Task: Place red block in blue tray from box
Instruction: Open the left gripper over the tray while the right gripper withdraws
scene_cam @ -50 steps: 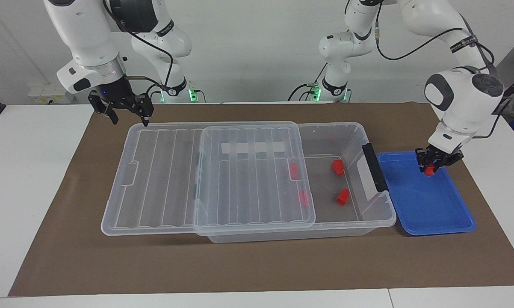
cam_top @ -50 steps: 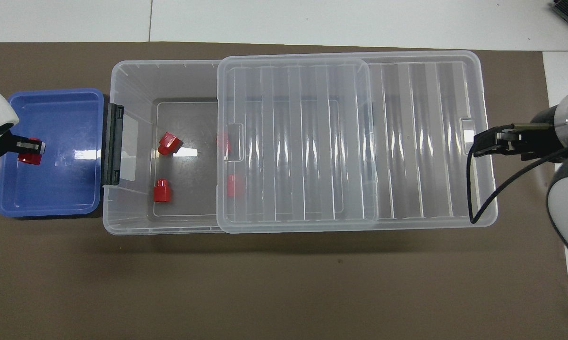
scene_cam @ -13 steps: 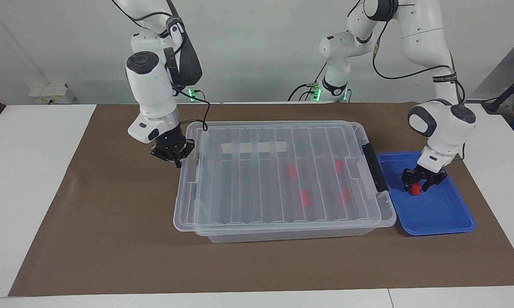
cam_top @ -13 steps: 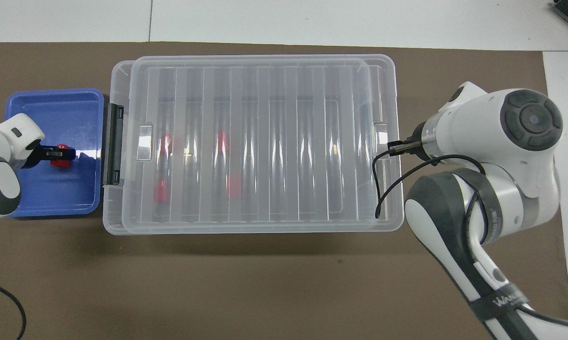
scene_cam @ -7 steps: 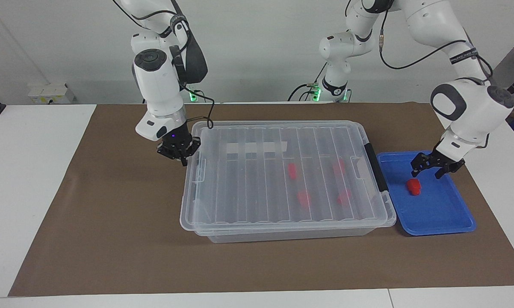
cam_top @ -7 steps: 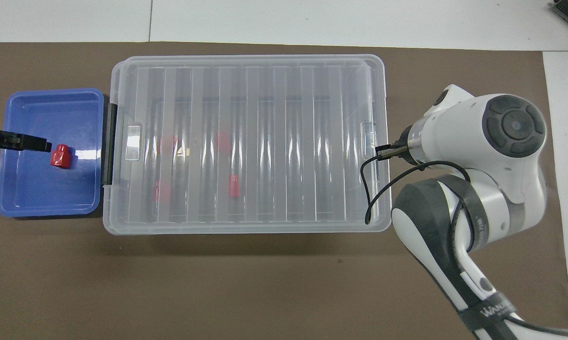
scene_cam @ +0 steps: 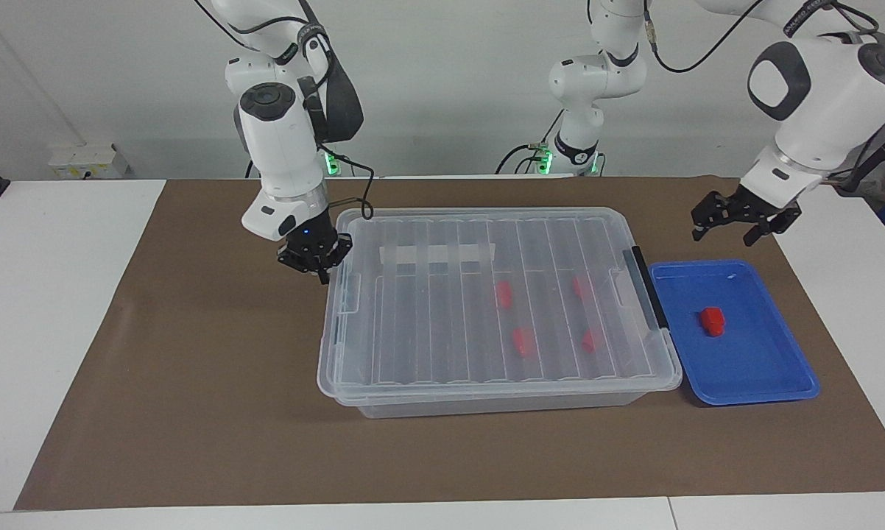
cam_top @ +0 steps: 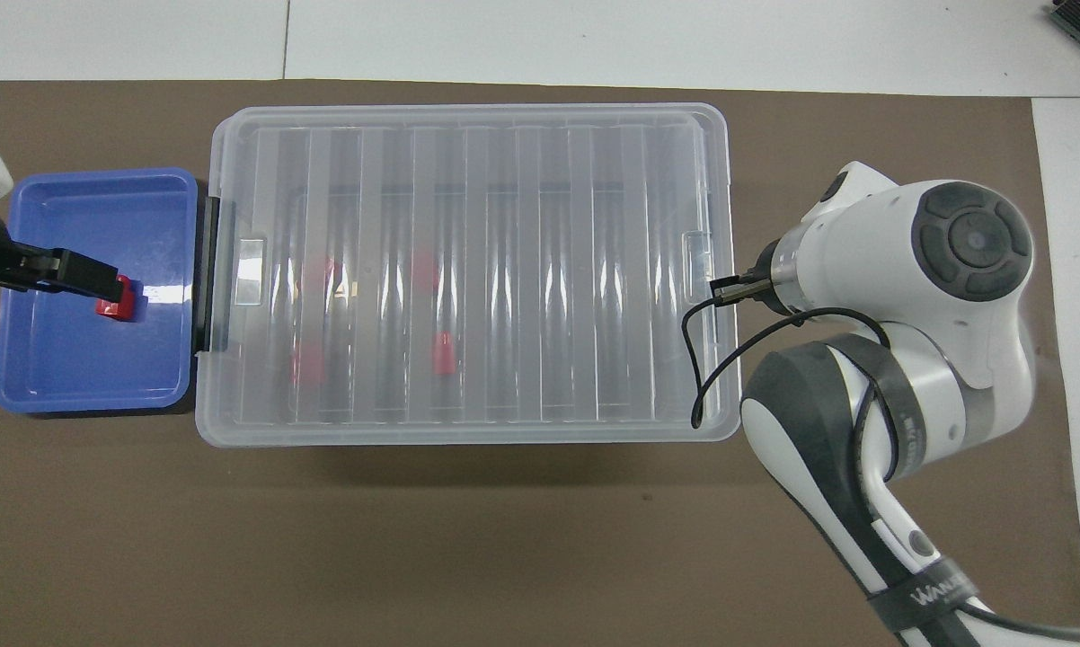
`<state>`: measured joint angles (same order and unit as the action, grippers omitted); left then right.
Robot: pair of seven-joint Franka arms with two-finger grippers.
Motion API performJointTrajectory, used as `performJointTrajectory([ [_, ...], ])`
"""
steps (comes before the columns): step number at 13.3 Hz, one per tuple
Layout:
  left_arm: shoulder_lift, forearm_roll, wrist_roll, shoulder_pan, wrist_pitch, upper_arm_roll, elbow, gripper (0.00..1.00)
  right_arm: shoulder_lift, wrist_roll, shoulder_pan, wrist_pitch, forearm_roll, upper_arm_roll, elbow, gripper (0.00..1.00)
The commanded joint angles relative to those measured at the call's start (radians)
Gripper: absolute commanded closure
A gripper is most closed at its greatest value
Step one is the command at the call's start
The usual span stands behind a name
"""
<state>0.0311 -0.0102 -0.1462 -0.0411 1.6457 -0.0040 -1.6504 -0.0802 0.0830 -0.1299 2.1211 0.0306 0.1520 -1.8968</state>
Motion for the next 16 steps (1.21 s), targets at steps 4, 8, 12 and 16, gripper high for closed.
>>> performJointTrajectory([
  [4, -0.053, 0.021, 0.027, -0.034, -0.046, 0.012, -0.032, 0.00, 0.007, -0.023, 0.007, 0.017, -0.017, 0.012, 0.004, 1.00],
  [8, -0.057, 0.021, 0.025, -0.043, 0.002, 0.010, -0.083, 0.00, 0.016, -0.013, 0.026, 0.004, -0.017, 0.006, 0.025, 1.00],
  [12, -0.037, 0.021, 0.024, -0.065, -0.010, 0.025, -0.074, 0.00, 0.057, 0.039, 0.094, -0.032, -0.017, 0.003, 0.024, 1.00],
  [16, -0.036, 0.021, 0.027, -0.085, -0.121, 0.015, 0.001, 0.00, 0.109, 0.110, 0.147, -0.142, -0.015, 0.001, 0.045, 0.00],
])
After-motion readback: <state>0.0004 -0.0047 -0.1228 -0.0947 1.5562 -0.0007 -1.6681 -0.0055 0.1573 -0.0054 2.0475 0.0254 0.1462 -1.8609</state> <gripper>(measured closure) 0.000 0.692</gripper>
